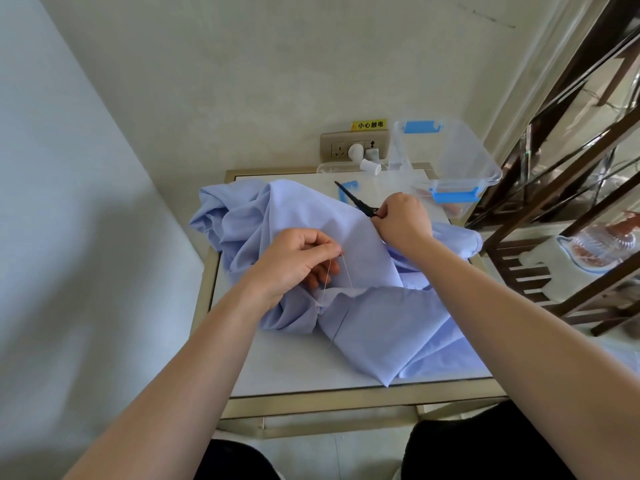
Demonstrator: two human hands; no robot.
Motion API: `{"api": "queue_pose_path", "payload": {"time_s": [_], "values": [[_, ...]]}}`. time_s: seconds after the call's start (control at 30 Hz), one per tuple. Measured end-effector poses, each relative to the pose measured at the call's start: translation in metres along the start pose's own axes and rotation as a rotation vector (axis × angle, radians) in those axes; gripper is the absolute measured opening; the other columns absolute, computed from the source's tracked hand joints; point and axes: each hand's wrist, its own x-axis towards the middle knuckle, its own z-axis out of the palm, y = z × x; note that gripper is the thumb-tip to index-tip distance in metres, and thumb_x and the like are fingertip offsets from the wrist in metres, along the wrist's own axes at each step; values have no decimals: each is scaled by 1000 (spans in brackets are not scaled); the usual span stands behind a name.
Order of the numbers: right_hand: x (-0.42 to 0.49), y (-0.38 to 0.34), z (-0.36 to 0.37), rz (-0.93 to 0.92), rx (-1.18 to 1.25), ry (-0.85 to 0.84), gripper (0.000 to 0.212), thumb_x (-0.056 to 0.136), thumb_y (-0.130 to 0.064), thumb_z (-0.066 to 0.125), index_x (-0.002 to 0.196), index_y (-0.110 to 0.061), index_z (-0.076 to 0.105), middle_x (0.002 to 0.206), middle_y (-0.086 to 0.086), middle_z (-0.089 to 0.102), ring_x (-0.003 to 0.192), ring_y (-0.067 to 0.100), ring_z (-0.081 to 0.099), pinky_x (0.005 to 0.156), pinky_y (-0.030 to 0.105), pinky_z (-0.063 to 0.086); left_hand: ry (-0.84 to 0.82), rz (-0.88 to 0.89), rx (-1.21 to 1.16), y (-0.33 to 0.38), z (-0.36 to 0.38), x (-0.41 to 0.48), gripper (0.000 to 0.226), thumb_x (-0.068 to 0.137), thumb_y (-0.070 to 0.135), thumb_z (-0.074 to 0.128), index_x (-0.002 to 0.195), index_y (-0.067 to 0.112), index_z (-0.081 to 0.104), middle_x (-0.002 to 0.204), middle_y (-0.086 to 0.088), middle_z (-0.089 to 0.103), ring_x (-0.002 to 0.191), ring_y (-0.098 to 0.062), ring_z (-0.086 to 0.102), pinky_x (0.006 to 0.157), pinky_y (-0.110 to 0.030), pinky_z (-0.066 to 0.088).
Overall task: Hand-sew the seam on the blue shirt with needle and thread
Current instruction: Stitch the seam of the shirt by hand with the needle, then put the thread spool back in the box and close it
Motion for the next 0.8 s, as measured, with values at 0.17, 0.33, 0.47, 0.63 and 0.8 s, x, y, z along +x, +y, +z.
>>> {"api": "queue_pose_path", "payload": {"time_s": [0.17,0.33,0.47,0.63,0.8], "values": [[-13,-4,-13,-12,99,56,25,87,-14,60,68,2,55,60,9,48,66,30,42,51,34,32,31,-9,8,0,2,-6,12,94,16,62,88,9,69,65,2,67,56,-8,60,48,-17,40],[-27,-9,-27,-86,256,126,24,88,-13,62,96,9,68,85,25,68,86,43,58,61,33,36,91,-4,-39,-1,7,-18,14,92,13,63,90,1,69,66,-2,66,57,-11,58,50,-21,42],[-52,-15,-41,-131,486,51,39,83,-28,76,75,8,65,64,22,61,62,20,45,61,30,35,129,4,-46,-3,10,-32,17,92,11,63,78,2,66,63,-5,62,57,-14,56,48,-21,40],[-101,-24,-53,-132,562,-132,53,81,-51,73,67,-1,61,50,1,58,46,11,37,46,17,32,242,-12,-106,-7,17,-54,14,92,9,62,85,-2,66,64,-9,57,58,-16,54,48,-20,46],[-147,-21,-52,-150,635,-320,51,87,-58,63,78,-8,58,53,-2,57,48,12,41,48,20,33,419,-20,-253,-13,22,-77,9,92,13,64,88,5,67,76,-9,64,62,-17,59,55,-23,54]]}}
